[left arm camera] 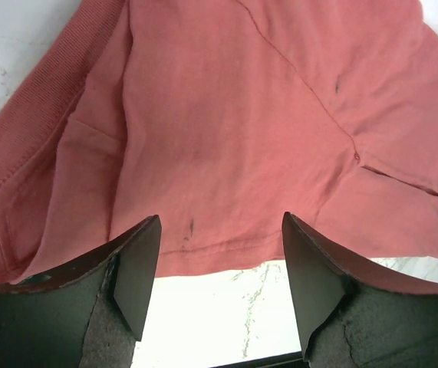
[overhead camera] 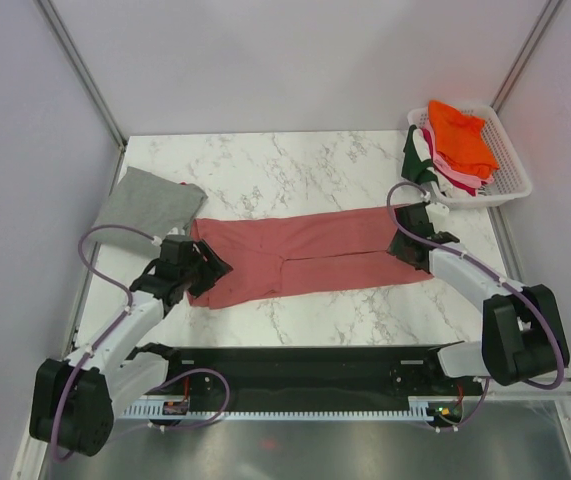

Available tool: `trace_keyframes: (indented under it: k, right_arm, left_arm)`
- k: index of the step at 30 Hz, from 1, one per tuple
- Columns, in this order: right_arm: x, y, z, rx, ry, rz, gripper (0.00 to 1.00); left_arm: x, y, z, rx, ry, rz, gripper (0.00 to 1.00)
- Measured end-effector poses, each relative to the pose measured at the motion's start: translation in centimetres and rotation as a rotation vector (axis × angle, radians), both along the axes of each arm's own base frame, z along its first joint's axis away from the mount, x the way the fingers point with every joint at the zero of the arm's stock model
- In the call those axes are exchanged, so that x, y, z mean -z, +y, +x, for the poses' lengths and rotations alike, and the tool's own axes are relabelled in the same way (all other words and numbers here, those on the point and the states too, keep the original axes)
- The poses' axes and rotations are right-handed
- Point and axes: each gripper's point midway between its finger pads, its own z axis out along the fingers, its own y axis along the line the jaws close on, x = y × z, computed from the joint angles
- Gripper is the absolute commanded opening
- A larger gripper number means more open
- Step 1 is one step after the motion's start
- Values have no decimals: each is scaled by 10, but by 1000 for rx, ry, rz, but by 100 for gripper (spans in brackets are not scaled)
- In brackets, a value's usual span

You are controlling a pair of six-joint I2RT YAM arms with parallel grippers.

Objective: Fold and stack the t-shirts
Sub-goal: Fold the tshirt

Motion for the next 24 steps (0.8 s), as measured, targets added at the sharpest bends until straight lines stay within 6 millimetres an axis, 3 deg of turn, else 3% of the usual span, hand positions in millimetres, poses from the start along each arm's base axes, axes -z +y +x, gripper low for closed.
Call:
trace_keyframes:
  k: [5,10,17,24]
  right_arm:
    - [15,-6,-17,10,36,-7,58]
    - [28,-8,-26,12,68,16,57]
    - [41,-8,-25,21,102,44,57]
    - [42,-6,-16,35,86,57,59]
  left_arm:
    - [-6,-1,-4,-12,-22,-17,72]
    - [2,1,-11,-28,9,-20,71]
    - [20,2,-15,-36,84,-5,70]
    - [33,1,-15,-53,138,-4,71]
